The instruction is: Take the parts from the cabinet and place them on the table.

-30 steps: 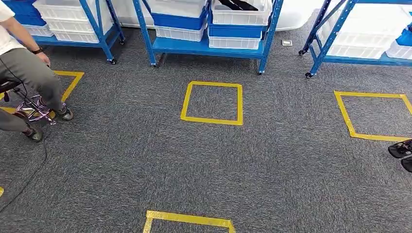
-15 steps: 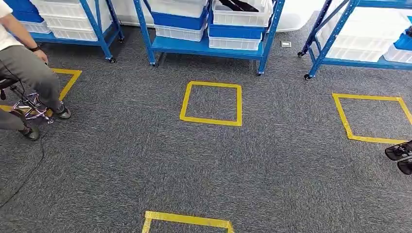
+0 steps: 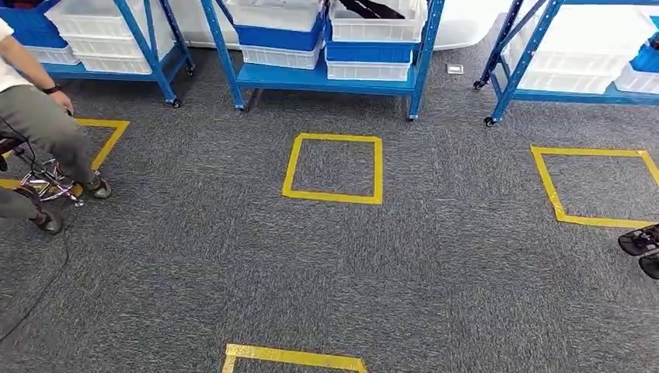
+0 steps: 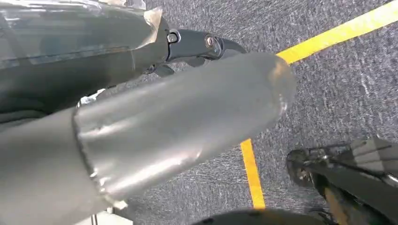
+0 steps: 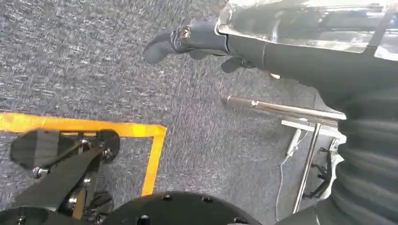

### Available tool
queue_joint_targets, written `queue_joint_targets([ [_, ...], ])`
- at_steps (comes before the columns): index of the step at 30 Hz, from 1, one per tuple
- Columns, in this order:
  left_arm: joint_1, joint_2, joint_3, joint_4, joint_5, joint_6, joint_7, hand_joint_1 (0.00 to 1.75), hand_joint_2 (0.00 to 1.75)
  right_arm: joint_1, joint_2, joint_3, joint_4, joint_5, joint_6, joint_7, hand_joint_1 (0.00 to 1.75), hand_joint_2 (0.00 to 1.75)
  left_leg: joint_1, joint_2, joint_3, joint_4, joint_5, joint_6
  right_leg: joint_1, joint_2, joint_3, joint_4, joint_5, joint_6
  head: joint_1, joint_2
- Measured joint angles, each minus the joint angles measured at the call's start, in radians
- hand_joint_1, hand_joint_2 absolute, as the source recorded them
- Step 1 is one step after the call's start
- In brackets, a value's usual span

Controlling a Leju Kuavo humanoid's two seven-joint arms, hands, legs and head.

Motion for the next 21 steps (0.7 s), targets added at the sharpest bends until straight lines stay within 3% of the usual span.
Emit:
queue_joint_targets([
  [1,0.001,0.000,0.000,0.000,0.000,0.000,0.000,0.00,0.00,0.001,0.000,0.000,0.000,0.001,0.000,0.000,0.00,1.75,0.000,0.000,-0.016,0.010,0.015,0.002,0.001,0.002,0.003,0.000,-0.003,-0.003,0.000,0.000],
  [2,0.001,0.000,0.001,0.000,0.000,-0.001,0.000,0.00,0.00,0.001,0.000,0.001,0.000,0.003,0.000,0.000,0.00,1.75,0.000,0.000,-0.008,-0.031,0.058,0.006,0.002,0.006,0.009,0.000,-0.008,-0.003,-0.001,0.000],
  [4,0.001,0.001,0.001,0.000,0.000,-0.001,0.000,0.00,0.00,-0.001,0.001,0.002,0.000,0.003,0.000,0.000,0.00,1.75,-0.001,-0.001,0.060,-0.198,0.164,0.018,0.002,0.013,0.026,0.000,-0.018,0.001,-0.001,0.000],
  [5,0.001,0.001,0.002,0.000,0.000,0.000,0.000,0.00,0.00,-0.001,0.001,0.003,0.000,0.003,0.000,0.000,0.00,1.75,-0.003,-0.006,0.091,-0.274,0.196,0.027,0.002,0.014,0.022,-0.002,-0.024,0.003,-0.001,0.000],
  [6,-0.001,0.003,0.004,0.000,0.000,-0.001,0.000,0.00,0.00,-0.003,0.004,0.005,0.000,0.003,0.000,0.000,0.00,1.75,-0.010,-0.010,0.103,-0.285,0.174,0.032,0.012,0.014,0.024,-0.001,-0.031,0.011,0.002,0.000],
  [9,-0.001,0.003,0.009,0.000,-0.001,0.000,-0.002,0.00,0.00,-0.001,0.006,0.007,0.000,0.004,0.000,0.000,0.00,1.75,-0.019,-0.010,0.104,-0.289,0.163,0.042,0.007,0.014,0.026,-0.012,-0.037,0.027,0.000,0.000],
  [11,0.001,0.000,0.009,0.000,-0.004,0.000,-0.004,0.00,0.00,-0.002,0.002,0.009,0.000,0.005,-0.002,0.000,0.00,1.75,-0.009,-0.008,0.128,-0.319,0.172,0.052,0.009,0.008,0.032,0.005,-0.046,0.036,0.001,0.000],
  [12,0.001,0.001,0.010,0.000,-0.004,0.000,-0.005,0.00,0.00,-0.002,0.002,0.011,0.000,0.005,-0.002,0.000,0.00,1.75,-0.009,-0.007,0.135,-0.324,0.169,0.058,0.010,0.008,0.012,0.048,-0.065,0.033,0.002,0.000],
  [14,-0.002,0.002,0.010,0.000,-0.005,-0.001,-0.006,0.00,0.00,-0.002,0.000,0.013,0.000,0.005,-0.002,0.000,0.00,1.75,-0.010,-0.005,0.142,-0.324,0.162,0.066,0.009,0.008,-0.078,0.199,-0.121,0.029,0.003,0.000],
  [15,-0.002,0.001,0.010,0.000,-0.006,-0.001,-0.007,0.00,0.00,-0.001,0.000,0.013,0.000,0.005,-0.002,0.000,0.00,1.75,-0.011,-0.006,0.147,-0.324,0.155,0.067,0.009,0.008,-0.129,0.275,-0.142,0.031,0.003,0.000],
  [16,-0.001,0.001,0.010,0.000,-0.006,-0.001,-0.007,0.00,0.00,0.001,0.000,0.014,0.000,0.004,-0.002,0.000,0.00,1.75,-0.011,-0.006,0.154,-0.323,0.150,0.066,0.010,0.008,-0.158,0.305,-0.137,0.038,0.004,0.000],
  [17,-0.001,0.001,0.010,0.000,-0.007,-0.001,-0.007,0.00,0.00,0.002,-0.001,0.014,0.000,0.003,-0.002,0.000,0.00,1.75,-0.011,-0.008,0.163,-0.323,0.143,0.065,0.009,0.008,-0.158,0.281,-0.110,0.049,0.003,0.000],
  [19,0.000,-0.001,0.010,0.000,-0.007,-0.001,-0.007,0.00,0.00,0.002,-0.003,0.015,0.000,0.003,-0.002,0.000,0.00,1.75,-0.010,-0.010,0.186,-0.323,0.127,0.059,0.008,0.005,-0.100,0.118,-0.011,0.071,0.004,0.000],
  [20,0.000,-0.002,0.010,0.000,-0.008,-0.001,-0.008,0.00,0.00,0.002,-0.004,0.015,0.000,0.003,-0.002,0.000,0.00,1.75,-0.010,-0.010,0.196,-0.323,0.118,0.054,0.006,-0.001,-0.066,0.027,0.033,0.074,0.005,0.000],
  [21,0.000,-0.002,0.010,0.000,-0.008,-0.001,-0.008,0.00,0.00,0.003,-0.004,0.015,0.000,0.003,-0.002,0.000,0.00,1.75,-0.018,-0.010,0.194,-0.320,0.110,0.046,0.010,-0.007,-0.062,0.011,0.042,0.062,0.006,0.000],
])
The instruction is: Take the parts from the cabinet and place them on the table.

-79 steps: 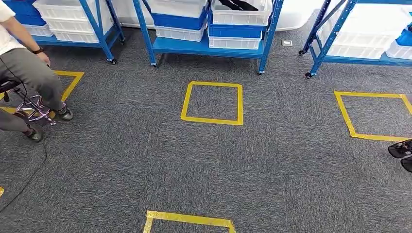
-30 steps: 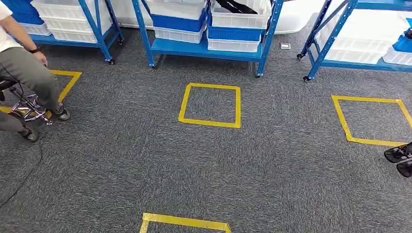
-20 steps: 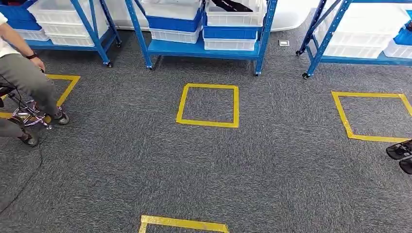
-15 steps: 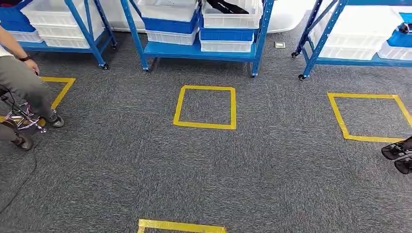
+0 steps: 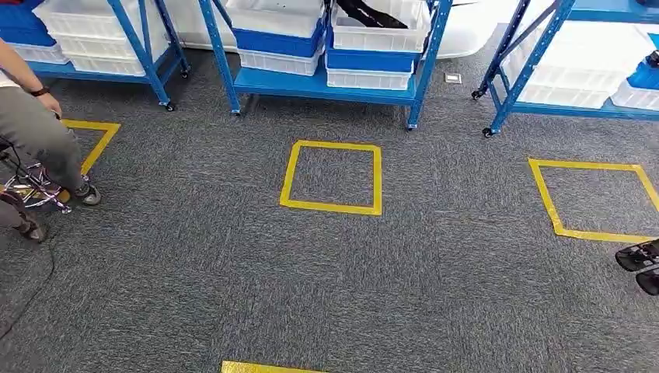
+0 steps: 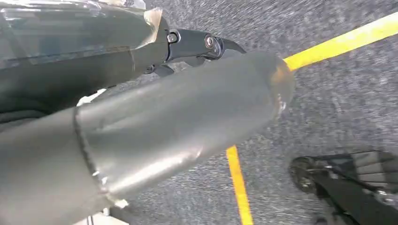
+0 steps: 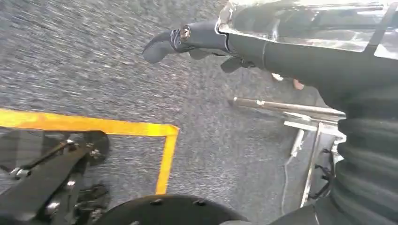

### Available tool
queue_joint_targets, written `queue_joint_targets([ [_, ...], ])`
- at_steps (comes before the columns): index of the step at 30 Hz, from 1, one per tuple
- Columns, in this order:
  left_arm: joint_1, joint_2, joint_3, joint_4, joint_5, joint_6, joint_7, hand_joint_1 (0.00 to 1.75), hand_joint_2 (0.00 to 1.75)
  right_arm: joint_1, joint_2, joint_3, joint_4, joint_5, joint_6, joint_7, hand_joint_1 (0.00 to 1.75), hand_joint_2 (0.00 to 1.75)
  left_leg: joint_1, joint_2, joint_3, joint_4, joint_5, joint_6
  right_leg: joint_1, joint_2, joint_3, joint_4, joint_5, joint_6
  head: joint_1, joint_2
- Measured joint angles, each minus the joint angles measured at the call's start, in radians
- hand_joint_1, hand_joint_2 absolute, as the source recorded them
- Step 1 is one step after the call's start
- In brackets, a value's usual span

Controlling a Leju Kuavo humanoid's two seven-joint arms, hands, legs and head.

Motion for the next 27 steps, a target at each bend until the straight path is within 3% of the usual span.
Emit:
queue_joint_targets([
  [1,-0.001,0.000,0.000,0.000,0.000,0.000,-0.001,0.00,0.00,-0.004,0.000,0.000,0.000,0.000,0.000,0.000,0.00,1.75,-0.002,0.000,0.004,0.001,-0.012,-0.006,0.003,0.004,0.015,-0.007,-0.004,-0.021,0.001,0.000],
  [2,-0.001,0.000,0.000,0.000,-0.001,0.000,-0.001,0.00,0.00,-0.005,0.000,0.000,0.000,0.000,0.000,0.000,0.00,1.75,-0.001,0.000,0.006,0.000,-0.014,-0.010,0.007,0.005,0.014,-0.007,-0.007,-0.032,-0.001,0.000],
  [3,-0.002,0.000,0.000,0.000,-0.002,0.000,-0.002,0.00,0.00,-0.005,0.000,0.000,0.000,0.000,0.000,0.000,0.00,1.75,0.002,0.001,0.008,-0.003,-0.015,-0.012,0.010,0.005,0.014,-0.006,-0.008,-0.039,0.000,0.000],
  [5,-0.002,0.003,0.000,-0.001,-0.005,0.000,-0.002,0.00,0.00,-0.004,0.004,0.001,0.000,0.000,0.000,0.000,0.00,1.75,0.008,0.000,0.011,0.009,-0.028,-0.024,-0.007,0.008,0.027,-0.013,-0.007,-0.051,0.000,0.000],
  [6,-0.002,0.002,0.000,-0.001,-0.005,0.001,-0.002,0.00,0.00,-0.004,0.003,0.001,0.000,0.000,0.000,0.000,0.00,1.75,0.008,0.000,-0.007,0.052,-0.051,-0.030,-0.009,0.007,0.032,-0.013,-0.013,-0.062,-0.006,0.000],
  [8,-0.002,0.001,0.000,0.000,-0.006,0.001,-0.002,0.00,0.00,-0.005,0.003,0.001,0.000,0.000,0.000,0.000,0.00,1.75,0.015,0.000,-0.095,0.207,-0.119,-0.042,-0.008,0.007,0.039,-0.013,-0.021,-0.073,-0.008,0.000],
  [9,-0.001,0.001,0.000,0.000,-0.006,0.001,-0.002,0.00,0.00,-0.005,0.004,0.001,0.000,0.000,-0.001,0.000,0.00,1.75,0.018,0.000,-0.144,0.282,-0.137,-0.047,-0.008,0.008,0.043,-0.013,-0.025,-0.078,-0.007,0.000],
  [10,0.001,0.001,0.000,0.000,-0.006,0.001,-0.002,0.00,0.00,-0.005,0.004,0.001,0.000,0.000,-0.002,0.000,0.00,1.75,0.021,0.000,-0.174,0.313,-0.132,-0.051,-0.008,0.009,0.048,-0.013,-0.031,-0.077,-0.008,0.000],
  [11,0.002,0.001,0.001,0.000,-0.006,0.000,-0.002,0.00,0.00,-0.003,0.003,0.001,0.000,0.000,-0.002,0.000,0.00,1.75,0.025,0.001,-0.181,0.300,-0.101,-0.054,-0.008,0.011,0.055,-0.013,-0.037,-0.075,-0.008,0.000],
  [12,0.001,0.002,0.001,0.000,-0.006,0.000,-0.002,0.00,0.00,-0.002,0.003,0.001,0.000,0.000,-0.002,0.000,0.00,1.75,0.029,0.001,-0.168,0.248,-0.052,-0.055,-0.010,0.015,0.065,-0.013,-0.044,-0.071,-0.008,0.000],
  [14,0.001,0.003,0.001,0.000,-0.006,0.000,-0.002,0.00,0.00,-0.003,0.005,0.001,0.000,0.000,-0.002,0.000,0.00,1.75,0.031,0.001,-0.106,0.081,0.057,-0.049,-0.012,0.018,0.088,-0.013,-0.060,-0.062,-0.008,0.000],
  [16,-0.001,0.003,0.001,0.000,-0.006,-0.001,-0.001,0.00,0.00,-0.007,0.005,0.001,0.000,0.000,-0.002,0.001,0.00,1.75,0.023,0.000,-0.075,0.028,0.041,-0.040,0.000,0.021,0.083,-0.013,-0.074,-0.047,-0.010,0.000],
  [19,-0.002,0.003,0.001,0.000,-0.007,-0.001,-0.001,0.00,0.00,-0.008,0.005,0.001,0.000,-0.001,-0.002,0.002,0.00,1.75,0.012,-0.001,-0.071,0.029,0.036,-0.019,-0.003,0.017,0.093,-0.029,-0.077,-0.028,-0.011,0.000],
  [20,0.000,0.002,0.002,0.000,-0.007,-0.002,0.000,0.00,0.00,-0.010,0.005,0.001,0.000,-0.001,-0.003,0.003,0.00,1.75,0.025,-0.001,-0.055,0.008,0.043,-0.008,0.004,0.015,0.101,-0.026,-0.085,-0.023,-0.011,0.000],
  [21,0.000,0.001,0.002,0.000,-0.007,-0.003,0.000,0.00,0.00,-0.010,0.003,0.001,0.000,-0.001,-0.003,0.003,0.00,1.75,0.019,0.002,-0.041,-0.002,0.042,-0.006,-0.002,0.012,0.095,-0.001,-0.091,-0.021,-0.008,0.000],
  [23,-0.003,0.003,0.002,0.000,-0.007,-0.003,0.000,0.00,0.00,-0.010,0.003,0.001,0.000,-0.002,-0.003,0.003,0.00,1.75,0.019,0.004,-0.033,-0.002,0.034,0.009,-0.003,0.012,0.007,0.147,-0.140,-0.028,-0.008,0.000],
  [25,-0.003,0.002,0.002,0.000,-0.007,-0.003,0.000,0.00,0.00,-0.008,0.003,0.001,0.000,-0.002,-0.003,0.003,0.00,1.75,0.015,0.004,-0.023,-0.002,0.023,0.015,-0.002,0.012,-0.090,0.285,-0.165,-0.021,-0.007,0.000],
  [26,-0.002,0.002,0.002,0.000,-0.007,-0.004,0.000,0.00,0.00,-0.005,0.002,0.001,0.000,-0.003,-0.003,0.003,0.00,1.75,0.014,0.001,-0.016,-0.002,0.017,0.014,-0.003,0.012,-0.110,0.294,-0.153,-0.016,-0.007,0.000],
  [27,-0.002,0.002,0.002,0.000,-0.008,-0.006,0.000,0.00,0.00,-0.004,0.002,0.001,0.000,-0.003,-0.003,0.003,0.00,1.75,0.014,-0.001,-0.006,-0.002,0.010,0.012,-0.003,0.012,-0.104,0.251,-0.115,-0.005,-0.008,0.000],
])
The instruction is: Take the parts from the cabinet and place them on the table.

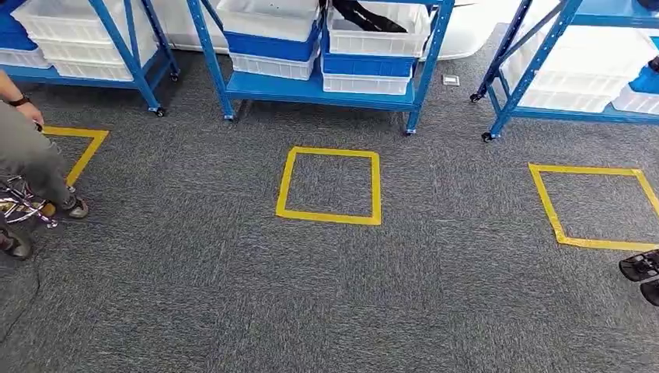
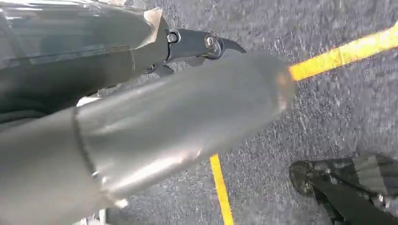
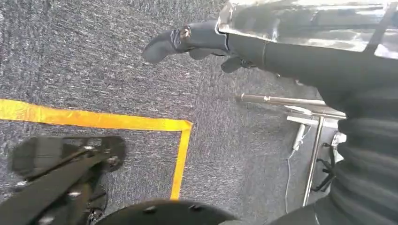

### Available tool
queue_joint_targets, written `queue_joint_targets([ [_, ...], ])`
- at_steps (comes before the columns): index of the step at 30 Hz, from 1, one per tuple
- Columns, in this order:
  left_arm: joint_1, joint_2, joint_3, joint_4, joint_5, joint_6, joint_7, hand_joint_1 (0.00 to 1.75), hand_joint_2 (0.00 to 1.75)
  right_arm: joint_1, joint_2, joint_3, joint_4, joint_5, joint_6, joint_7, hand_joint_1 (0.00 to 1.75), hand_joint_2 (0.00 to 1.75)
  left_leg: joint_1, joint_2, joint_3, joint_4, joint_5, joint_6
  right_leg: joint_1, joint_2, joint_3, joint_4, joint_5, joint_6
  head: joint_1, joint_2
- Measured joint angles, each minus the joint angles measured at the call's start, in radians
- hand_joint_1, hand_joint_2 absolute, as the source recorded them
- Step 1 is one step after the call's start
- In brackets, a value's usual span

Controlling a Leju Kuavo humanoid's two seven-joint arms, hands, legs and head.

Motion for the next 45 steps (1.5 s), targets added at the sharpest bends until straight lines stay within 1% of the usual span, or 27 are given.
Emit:
queue_joint_targets([
  [2,0.001,-0.002,0.000,0.000,0.000,0.000,0.000,0.00,0.00,-0.001,-0.002,0.000,0.000,0.000,0.000,0.000,0.00,1.75,0.001,-0.002,0.024,0.000,-0.016,-0.007,-0.002,-0.003,0.064,-0.178,0.103,0.019,0.002,0.000],
  [3,0.001,-0.003,0.000,0.000,0.000,0.000,0.000,0.00,0.00,0.000,-0.002,0.000,0.000,0.000,0.000,0.000,0.00,1.75,0.000,-0.001,0.028,0.000,-0.025,-0.014,-0.005,-0.010,0.086,-0.248,0.134,0.016,0.004,0.000],
  [5,-0.001,-0.003,0.000,0.000,0.000,0.000,0.000,0.00,0.00,-0.005,-0.001,0.000,0.000,0.000,0.000,0.000,0.00,1.75,-0.008,-0.002,0.028,0.003,-0.042,-0.025,0.003,-0.007,0.100,-0.251,0.126,-0.014,0.003,0.000],
  [7,-0.003,-0.003,0.000,0.000,0.000,0.000,0.000,0.00,0.00,-0.005,-0.001,0.000,0.000,0.000,0.000,0.000,0.00,1.75,-0.004,0.001,0.032,-0.003,-0.046,-0.033,0.008,-0.005,0.100,-0.251,0.119,-0.031,0.000,0.000],
  [9,-0.004,-0.001,0.000,0.000,-0.001,0.000,0.000,0.00,0.00,-0.003,0.000,0.000,0.000,0.000,0.000,0.000,0.00,1.75,0.000,0.000,0.034,0.017,-0.061,-0.045,-0.004,-0.003,0.111,-0.257,0.118,-0.046,-0.001,0.000],
  [10,-0.004,-0.002,0.000,0.000,-0.001,0.000,0.000,0.00,0.00,-0.003,0.000,0.000,0.000,0.000,0.000,0.000,0.00,1.75,0.001,0.001,0.008,0.068,-0.086,-0.052,-0.004,-0.004,0.115,-0.257,0.112,-0.055,-0.009,0.000],
  [12,-0.004,-0.003,0.002,0.000,-0.002,0.000,0.000,0.00,0.00,-0.004,0.001,0.000,0.000,0.000,0.000,0.000,0.00,1.75,0.005,0.001,-0.091,0.235,-0.154,-0.059,-0.002,-0.004,0.121,-0.257,0.104,-0.066,-0.008,0.000],
  [13,-0.002,-0.003,0.002,0.000,-0.002,0.000,0.000,0.00,0.00,-0.004,0.001,0.000,0.000,0.000,0.000,0.000,0.00,1.75,0.005,0.001,-0.138,0.301,-0.170,-0.062,-0.002,-0.004,0.125,-0.256,0.099,-0.070,-0.009,0.000],
  [14,0.000,-0.003,0.004,0.000,-0.003,0.001,0.000,0.00,0.00,-0.004,0.001,0.001,0.000,0.000,0.000,0.000,0.00,1.75,0.006,0.001,-0.164,0.322,-0.158,-0.062,-0.002,-0.003,0.131,-0.256,0.094,-0.068,-0.009,0.000],
  [15,0.001,-0.003,0.005,0.000,-0.003,0.001,0.000,0.00,0.00,-0.002,0.001,0.001,0.000,0.000,0.000,0.000,0.00,1.75,0.006,0.001,-0.167,0.298,-0.121,-0.060,-0.002,0.000,0.139,-0.256,0.088,-0.067,-0.009,0.000],
  [18,0.000,-0.001,0.008,0.000,-0.004,0.002,-0.002,0.00,0.00,-0.002,0.003,0.001,0.000,0.000,0.000,0.000,0.00,1.75,0.003,0.001,-0.085,0.062,0.041,-0.041,-0.001,0.004,0.169,-0.257,0.068,-0.058,-0.009,0.000],
  [19,0.000,-0.001,0.008,0.000,-0.005,0.001,-0.002,0.00,0.00,-0.004,0.003,0.001,0.000,0.000,0.000,0.000,0.00,1.75,-0.004,0.001,-0.073,0.040,0.025,-0.036,0.007,0.004,0.173,-0.257,0.059,-0.051,-0.008,0.000],
  [22,-0.001,-0.002,0.008,0.000,-0.010,0.001,-0.004,0.00,0.00,-0.005,0.003,0.002,0.000,0.000,-0.001,-0.001,0.00,1.75,-0.014,0.000,-0.070,0.036,0.015,-0.021,0.006,0.005,0.171,-0.267,0.050,-0.033,-0.008,0.000],
  [24,-0.001,-0.005,0.009,0.000,-0.011,0.001,-0.004,0.00,0.00,-0.007,0.002,0.002,0.000,0.000,-0.002,-0.001,0.00,1.75,-0.003,0.002,-0.037,0.007,0.026,-0.007,0.008,0.000,0.181,-0.258,0.043,-0.022,-0.008,0.000],
  [26,-0.001,-0.003,0.010,0.000,-0.012,0.003,-0.005,0.00,0.00,-0.006,0.001,0.002,0.000,0.000,-0.004,-0.002,0.00,1.75,-0.003,0.003,-0.023,-0.002,0.021,0.006,0.006,-0.001,0.131,-0.154,-0.005,-0.030,-0.005,0.000],
  [28,-0.003,-0.005,0.011,0.000,-0.012,0.003,-0.005,0.00,0.00,-0.005,-0.001,0.002,0.000,0.000,-0.004,-0.002,0.00,1.75,-0.005,0.003,-0.012,-0.002,0.008,0.009,0.005,-0.001,0.031,0.009,-0.061,-0.029,-0.005,0.000],
  [29,-0.003,-0.005,0.012,0.000,-0.013,0.003,-0.005,0.00,0.00,-0.003,-0.001,0.002,0.000,0.000,-0.004,-0.002,0.00,1.75,-0.006,0.001,-0.005,-0.002,0.002,0.008,0.005,-0.001,-0.001,0.046,-0.059,-0.023,-0.005,0.000],
  [30,-0.003,-0.005,0.013,0.000,-0.013,0.003,-0.005,0.00,0.00,-0.002,-0.002,0.002,0.000,0.000,-0.005,-0.002,0.00,1.75,-0.006,-0.001,0.004,-0.001,-0.005,0.007,0.005,-0.002,-0.006,0.031,-0.038,-0.015,-0.005,0.000],
  [33,-0.001,-0.008,0.013,0.000,-0.013,0.003,-0.005,0.00,0.00,-0.001,-0.004,0.002,0.000,0.000,-0.007,-0.002,0.00,1.75,-0.004,-0.005,0.041,-0.001,-0.034,-0.004,0.001,-0.005,0.081,-0.214,0.107,0.014,-0.005,0.000],
  [34,-0.001,-0.008,0.013,0.000,-0.013,0.003,-0.005,0.00,0.00,0.001,-0.003,0.002,0.000,0.000,-0.007,-0.002,0.00,1.75,-0.010,-0.005,0.043,0.000,-0.045,-0.012,0.004,-0.008,0.093,-0.242,0.123,0.003,-0.003,0.000],
  [36,-0.002,-0.008,0.013,0.000,-0.013,0.003,-0.005,0.00,0.00,-0.003,-0.002,0.002,0.000,0.000,-0.007,-0.002,0.00,1.75,-0.013,-0.005,0.048,0.000,-0.058,-0.021,0.007,-0.005,0.107,-0.249,0.116,-0.021,-0.006,0.000],
  [38,-0.004,-0.008,0.013,0.000,-0.013,0.003,-0.005,0.00,0.00,-0.004,-0.002,0.002,0.000,0.000,-0.007,-0.002,0.00,1.75,-0.008,-0.004,0.052,-0.007,-0.061,-0.027,0.008,-0.004,0.107,-0.252,0.112,-0.030,-0.005,0.000],
  [39,-0.007,-0.006,0.013,0.000,-0.014,0.003,-0.005,0.00,0.00,-0.003,-0.001,0.002,0.000,0.000,-0.006,-0.002,0.00,1.75,-0.004,-0.004,0.055,-0.004,-0.072,-0.035,-0.005,-0.004,0.117,-0.259,0.112,-0.040,-0.006,0.000],
  [41,-0.007,-0.007,0.013,0.000,-0.015,0.004,-0.004,0.00,0.00,-0.004,-0.002,0.002,0.000,0.000,-0.006,-0.002,0.00,1.75,-0.003,-0.001,0.008,0.095,-0.116,-0.045,-0.005,-0.005,0.127,-0.261,0.103,-0.055,-0.013,0.000],
  [43,-0.006,-0.008,0.014,0.000,-0.016,0.004,-0.004,0.00,0.00,-0.006,0.000,0.003,0.000,0.000,-0.006,-0.002,0.00,1.75,0.003,0.000,-0.108,0.283,-0.184,-0.053,-0.003,-0.005,0.135,-0.261,0.094,-0.067,-0.011,0.000],
  [44,-0.005,-0.008,0.014,0.000,-0.016,0.003,-0.003,0.00,0.00,-0.006,0.000,0.003,0.000,0.000,-0.006,-0.002,0.00,1.75,0.003,0.000,-0.149,0.332,-0.185,-0.055,-0.003,-0.004,0.140,-0.261,0.088,-0.067,-0.011,0.000],
  [45,-0.005,-0.007,0.014,0.000,-0.016,0.003,-0.003,0.00,0.00,-0.006,0.000,0.003,0.000,0.000,-0.006,-0.002,0.00,1.75,0.004,0.000,-0.166,0.331,-0.156,-0.056,-0.003,-0.003,0.148,-0.261,0.083,-0.066,-0.011,0.000],
])
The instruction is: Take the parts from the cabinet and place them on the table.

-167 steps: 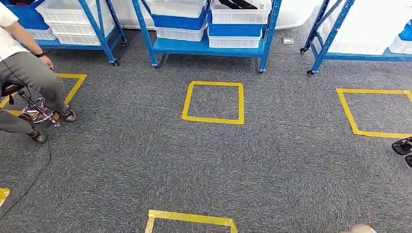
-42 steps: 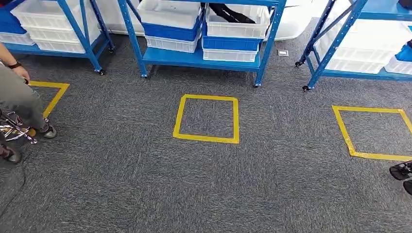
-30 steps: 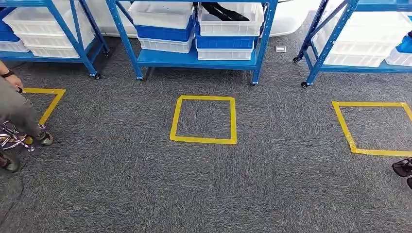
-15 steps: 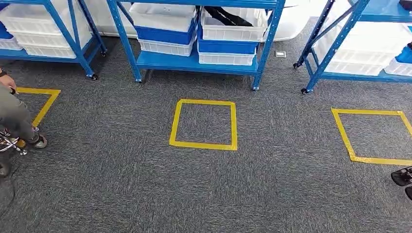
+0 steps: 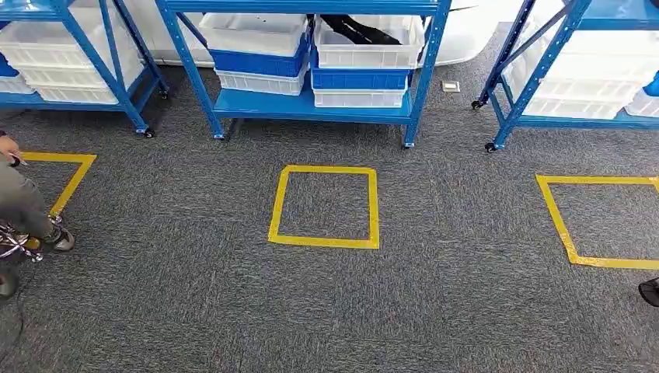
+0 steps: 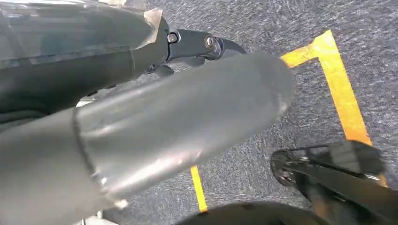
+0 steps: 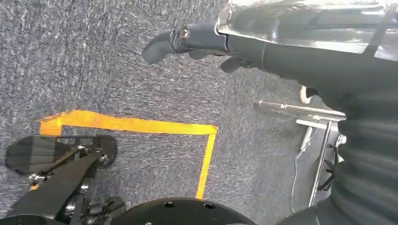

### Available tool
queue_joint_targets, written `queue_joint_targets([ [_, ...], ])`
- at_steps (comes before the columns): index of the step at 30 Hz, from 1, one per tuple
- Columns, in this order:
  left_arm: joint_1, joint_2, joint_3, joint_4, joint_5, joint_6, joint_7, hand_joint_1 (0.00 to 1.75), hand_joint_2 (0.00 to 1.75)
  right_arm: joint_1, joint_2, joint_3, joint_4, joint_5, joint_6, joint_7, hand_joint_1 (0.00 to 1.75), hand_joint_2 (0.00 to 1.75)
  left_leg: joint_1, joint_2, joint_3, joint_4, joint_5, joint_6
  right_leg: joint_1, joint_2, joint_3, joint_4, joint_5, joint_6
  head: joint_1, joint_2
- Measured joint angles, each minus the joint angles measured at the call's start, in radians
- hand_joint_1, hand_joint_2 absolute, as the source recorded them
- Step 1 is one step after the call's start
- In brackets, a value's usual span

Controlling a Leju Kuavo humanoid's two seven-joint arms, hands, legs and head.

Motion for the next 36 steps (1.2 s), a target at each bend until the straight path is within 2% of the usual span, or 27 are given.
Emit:
queue_joint_targets([
  [1,0.000,0.001,0.000,0.000,0.000,0.000,0.000,0.00,0.00,0.002,0.000,0.000,0.000,0.000,0.000,0.000,0.00,1.75,0.001,0.001,0.006,-0.047,0.053,0.001,-0.001,0.002,0.011,0.000,-0.007,0.003,0.000,0.000],
  [3,0.000,0.003,0.000,0.000,-0.003,0.000,0.000,0.00,0.00,0.003,0.003,0.000,0.000,-0.001,0.000,0.000,0.00,1.75,0.001,0.001,0.060,-0.208,0.171,0.010,-0.001,0.005,0.035,0.000,-0.022,0.008,0.000,0.000],
  [4,0.000,0.004,0.000,0.000,-0.003,0.000,0.000,0.00,0.00,0.003,0.004,0.000,0.000,-0.001,0.000,0.000,0.00,1.75,0.000,0.001,0.079,-0.273,0.202,0.017,0.000,0.005,0.029,-0.002,-0.029,0.013,0.000,0.000],
  [5,-0.001,0.004,0.000,0.001,-0.003,-0.001,-0.001,0.00,0.00,0.000,0.006,0.000,0.000,-0.002,0.000,0.000,0.00,1.75,-0.006,0.000,0.097,-0.295,0.181,0.020,0.014,0.008,0.034,0.002,-0.040,0.023,0.002,0.000],
  [8,-0.003,0.005,0.000,0.001,-0.003,-0.001,-0.001,0.00,0.00,0.000,0.008,0.000,0.000,-0.002,-0.002,0.000,0.00,1.75,-0.017,-0.001,0.097,-0.290,0.173,0.034,0.009,0.006,0.038,-0.010,-0.044,0.038,0.000,0.000],
  [9,-0.003,0.005,0.000,0.001,-0.003,-0.002,-0.001,0.00,0.00,-0.002,0.008,0.000,0.000,-0.002,-0.002,0.000,0.00,1.75,-0.009,-0.002,0.113,-0.307,0.180,0.045,0.014,0.004,0.043,-0.008,-0.050,0.046,0.000,0.000],
  [10,-0.003,0.004,0.000,0.001,-0.003,-0.002,-0.002,0.00,0.00,-0.002,0.007,0.001,0.000,-0.002,-0.002,0.000,0.00,1.75,-0.008,-0.001,0.122,-0.316,0.181,0.049,0.008,0.002,0.036,0.017,-0.057,0.048,0.002,0.000],
  [11,-0.003,0.006,0.000,0.001,-0.003,-0.002,-0.002,0.00,0.00,-0.002,0.007,0.001,0.000,-0.002,-0.002,0.000,0.00,1.75,-0.007,0.002,0.128,-0.319,0.180,0.059,0.008,0.002,0.005,0.075,-0.081,0.045,0.003,0.000],
  [12,-0.005,0.007,0.000,0.001,-0.003,-0.002,-0.002,0.00,0.00,-0.002,0.007,0.001,0.000,-0.001,-0.002,0.000,0.00,1.75,-0.007,0.002,0.132,-0.319,0.176,0.063,0.007,0.002,-0.044,0.157,-0.111,0.043,0.003,0.000],
  [14,-0.007,0.007,0.000,0.001,-0.003,-0.002,-0.003,0.00,0.00,0.000,0.007,0.001,0.000,-0.001,-0.002,0.000,0.00,1.75,-0.009,0.001,0.141,-0.318,0.166,0.067,0.007,0.002,-0.133,0.290,-0.141,0.048,0.003,0.000],
  [15,-0.007,0.007,0.000,0.001,-0.003,-0.003,-0.003,0.00,0.00,0.002,0.007,0.001,0.000,-0.001,-0.002,0.000,0.00,1.75,-0.010,-0.001,0.149,-0.318,0.160,0.066,0.006,0.002,-0.156,0.306,-0.131,0.054,0.003,0.000],
  [16,-0.006,0.007,0.000,0.001,-0.003,-0.003,-0.003,0.00,0.00,0.002,0.007,0.001,0.000,0.000,-0.002,-0.001,0.00,1.75,-0.010,-0.004,0.158,-0.319,0.153,0.065,0.006,0.002,-0.153,0.275,-0.101,0.064,0.003,0.000],
  [18,-0.006,0.005,0.001,0.001,-0.003,-0.003,-0.004,0.00,0.00,0.002,0.006,0.002,0.000,0.000,-0.002,-0.002,0.00,1.75,-0.009,-0.006,0.180,-0.318,0.138,0.058,0.005,0.001,-0.093,0.106,-0.003,0.082,0.003,0.000],
  [19,-0.006,0.005,0.001,0.001,-0.003,-0.003,-0.005,0.00,0.00,0.002,0.005,0.003,0.000,0.002,-0.002,-0.004,0.00,1.75,-0.009,-0.007,0.187,-0.319,0.130,0.053,0.004,-0.002,-0.064,0.026,0.036,0.081,0.005,0.000],
  [20,-0.006,0.005,0.002,0.001,-0.003,-0.003,-0.006,0.00,0.00,0.002,0.005,0.005,0.000,0.003,-0.002,-0.006,0.00,1.75,-0.020,-0.007,0.188,-0.315,0.117,0.045,0.011,-0.004,-0.056,0.016,0.043,0.070,0.005,0.000],
  [21,-0.007,0.005,0.002,0.001,-0.003,-0.002,-0.007,0.00,0.00,-0.001,0.005,0.006,0.000,0.004,-0.003,-0.008,0.00,1.75,-0.019,-0.006,0.192,-0.318,0.110,0.040,0.010,-0.002,-0.047,0.013,0.041,0.052,0.002,0.000],
  [23,-0.008,0.004,0.002,0.001,-0.003,0.000,-0.008,0.00,0.00,-0.001,0.005,0.007,0.000,0.006,-0.004,-0.010,0.00,1.75,-0.015,-0.005,0.198,-0.326,0.105,0.032,0.016,-0.002,-0.046,0.014,0.036,0.037,0.003,0.000],
  [25,-0.008,0.006,0.002,0.000,-0.003,0.002,-0.009,0.00,0.00,0.000,0.007,0.008,0.000,0.007,-0.004,-0.013,0.00,1.75,-0.009,-0.004,0.200,-0.313,0.094,0.020,-0.002,0.000,-0.035,0.004,0.037,0.024,0.003,0.000],
  [27,-0.009,0.004,0.002,0.001,-0.004,0.004,-0.010,0.00,0.00,0.000,0.007,0.010,0.000,0.009,-0.004,-0.013,0.00,1.75,-0.007,-0.002,0.140,-0.190,0.027,0.008,-0.002,-0.002,-0.027,0.004,0.028,0.010,-0.001,0.000],
  [28,-0.008,0.004,0.002,0.001,-0.004,0.004,-0.010,0.00,0.00,-0.001,0.007,0.011,0.000,0.010,-0.004,-0.013,0.00,1.75,-0.004,-0.002,0.090,-0.102,-0.008,0.003,-0.001,-0.003,-0.023,0.004,0.024,0.005,0.000,0.000],
  [29,-0.006,0.003,0.003,0.001,-0.004,0.004,-0.010,0.00,0.00,-0.001,0.007,0.013,0.000,0.010,-0.004,-0.013,0.00,1.75,-0.002,-0.002,0.044,-0.033,-0.025,-0.002,0.000,-0.003,-0.020,0.004,0.021,0.001,0.000,0.000],
  [30,-0.004,0.003,0.005,0.001,-0.004,0.004,-0.010,0.00,0.00,-0.001,0.007,0.014,0.000,0.011,-0.004,-0.013,0.00,1.75,0.001,-0.001,0.014,-0.002,-0.019,-0.003,-0.001,-0.002,-0.015,0.004,0.016,0.001,0.000,0.000],
  [31,-0.004,0.003,0.008,0.001,-0.003,0.004,-0.010,0.00,0.00,0.000,0.007,0.015,0.000,0.011,-0.003,-0.013,0.00,1.75,0.004,0.000,0.008,-0.018,0.011,-0.005,-0.001,0.000,-0.009,0.004,0.011,0.003,-0.001,0.000],
  [32,-0.004,0.003,0.010,0.001,-0.003,0.004,-0.010,0.00,0.00,0.001,0.007,0.015,0.000,0.011,-0.003,-0.013,0.00,1.75,0.007,0.001,0.023,-0.076,0.063,-0.006,-0.003,0.002,0.001,0.004,0.005,0.006,-0.001,0.000],
  [34,-0.004,0.005,0.012,0.001,-0.003,0.005,-0.010,0.00,0.00,0.001,0.008,0.017,0.000,0.012,-0.002,-0.013,0.00,1.75,0.011,0.002,0.085,-0.242,0.169,-0.003,-0.004,0.004,0.020,0.004,-0.008,0.016,-0.001,0.000],
  [35,-0.004,0.004,0.013,0.002,-0.003,0.005,-0.010,0.00,0.00,0.000,0.008,0.018,0.000,0.011,-0.002,-0.013,0.00,1.75,0.007,0.002,0.102,-0.285,0.176,-0.001,0.002,0.005,0.019,0.005,-0.015,0.023,-0.002,0.000],
  [36,-0.005,0.003,0.014,0.001,-0.003,0.005,-0.010,0.00,0.00,-0.002,0.008,0.021,0.000,0.011,-0.002,-0.013,0.00,1.75,0.004,-0.001,0.107,-0.288,0.169,0.007,0.009,0.006,0.020,0.003,-0.024,0.032,0.000,0.000],
])
